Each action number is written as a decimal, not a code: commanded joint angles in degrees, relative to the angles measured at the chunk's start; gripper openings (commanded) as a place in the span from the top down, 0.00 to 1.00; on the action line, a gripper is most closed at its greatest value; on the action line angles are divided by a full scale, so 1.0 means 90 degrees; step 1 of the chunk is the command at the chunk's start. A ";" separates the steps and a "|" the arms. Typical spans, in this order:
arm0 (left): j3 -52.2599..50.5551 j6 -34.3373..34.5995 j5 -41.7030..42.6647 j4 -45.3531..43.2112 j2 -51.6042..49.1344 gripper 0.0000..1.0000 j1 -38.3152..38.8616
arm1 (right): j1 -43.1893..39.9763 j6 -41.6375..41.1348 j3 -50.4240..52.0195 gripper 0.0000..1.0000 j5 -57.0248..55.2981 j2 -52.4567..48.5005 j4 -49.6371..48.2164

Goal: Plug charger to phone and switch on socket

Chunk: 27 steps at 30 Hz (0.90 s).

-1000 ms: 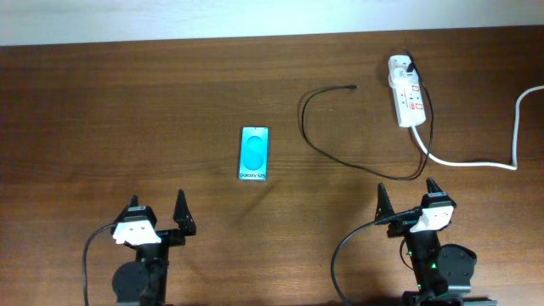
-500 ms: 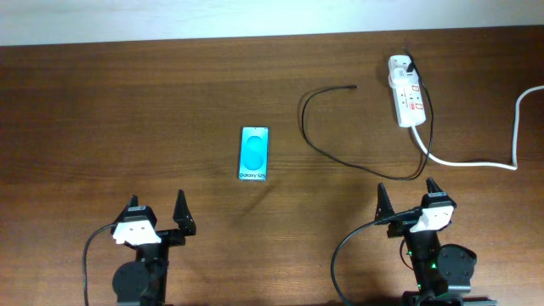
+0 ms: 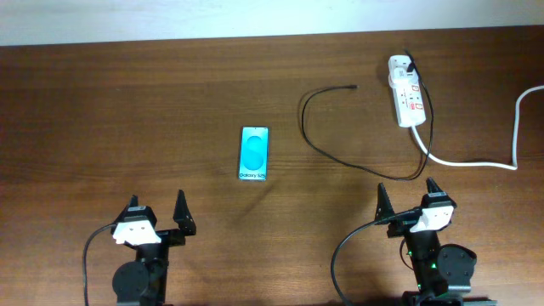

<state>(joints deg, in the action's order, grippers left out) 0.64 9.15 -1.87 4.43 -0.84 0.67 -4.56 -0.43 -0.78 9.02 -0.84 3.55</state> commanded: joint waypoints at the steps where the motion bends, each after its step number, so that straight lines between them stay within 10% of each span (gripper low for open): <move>1: -0.0017 -0.0102 0.0024 0.0022 0.0049 0.01 -0.0034 | 0.0036 -0.0032 0.0051 0.02 -0.0032 0.0053 0.0005; 27: 0.2159 -0.0551 0.0287 0.0959 -0.0092 0.01 -0.0034 | 0.0036 -0.0032 0.0051 0.02 -0.0032 0.0053 0.0005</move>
<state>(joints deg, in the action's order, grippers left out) 15.35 5.37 -0.12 11.62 -0.89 0.67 -4.56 -0.43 -0.78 9.02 -0.84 3.55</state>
